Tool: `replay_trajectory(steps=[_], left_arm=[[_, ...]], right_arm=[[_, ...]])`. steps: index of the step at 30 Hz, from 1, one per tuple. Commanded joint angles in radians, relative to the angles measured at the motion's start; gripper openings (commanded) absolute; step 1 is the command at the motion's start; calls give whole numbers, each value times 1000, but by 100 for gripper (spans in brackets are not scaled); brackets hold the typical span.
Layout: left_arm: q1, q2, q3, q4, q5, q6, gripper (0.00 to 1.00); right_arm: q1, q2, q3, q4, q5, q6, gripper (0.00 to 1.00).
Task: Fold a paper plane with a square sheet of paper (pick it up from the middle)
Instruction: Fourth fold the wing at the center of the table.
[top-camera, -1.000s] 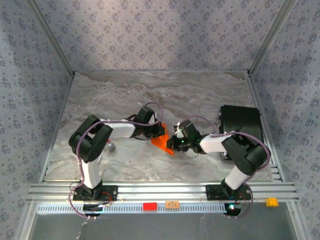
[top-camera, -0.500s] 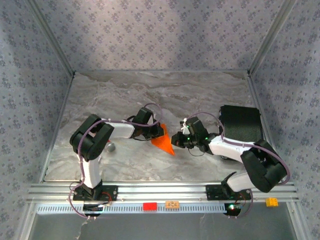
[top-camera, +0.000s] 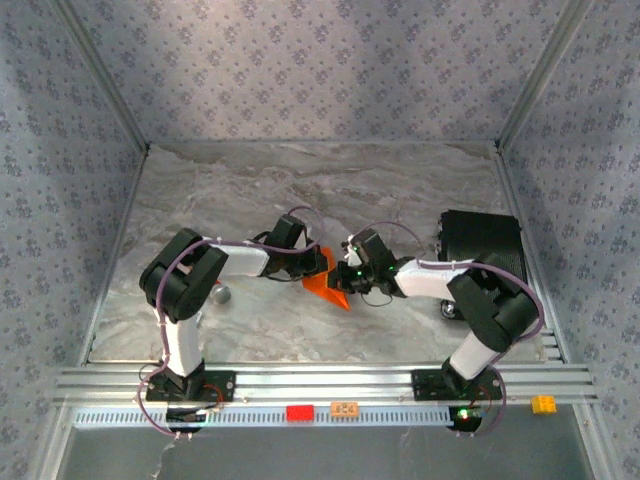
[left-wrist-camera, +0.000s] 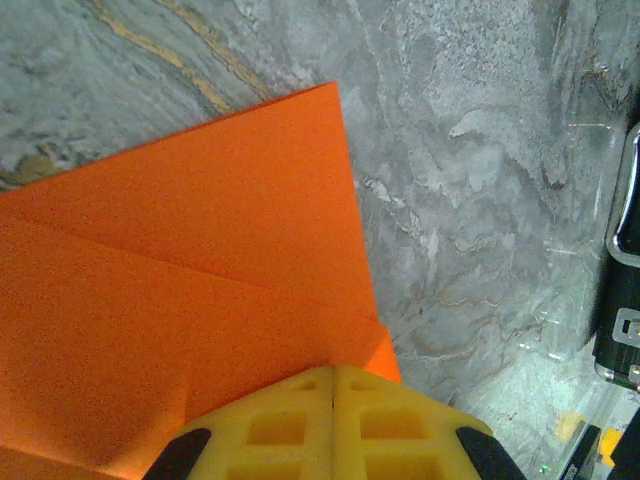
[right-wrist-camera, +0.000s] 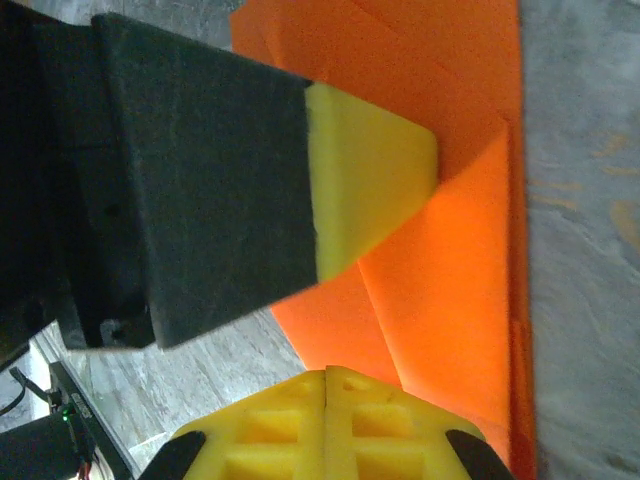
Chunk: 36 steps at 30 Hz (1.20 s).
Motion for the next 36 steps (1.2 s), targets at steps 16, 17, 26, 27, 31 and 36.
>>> replay_trajectory(steps=[16,17,26,27,31,36], left_arm=[[13,53,-26,-34,-34,10,4],[14,56,-26,-31,-33,7,4],[14,53,-30,-21,-26,2,4],[14,53,-30,-21,-28,2,4],[12,56,-28,-20,-25,1,4],[13,60,-27,-21,-24,2,4]], right_arm=[[0,-42,-151,9,10,4,2],[0,-51,-158,0,10,-2,2],[-2,-130,-131,-27,-10,-12,2],[-1,-123,-118,-28,-13,-14,2],[1,-71,-82,-28,-15,-18,3],[2,-17,-136,-2,-14,-7,3]])
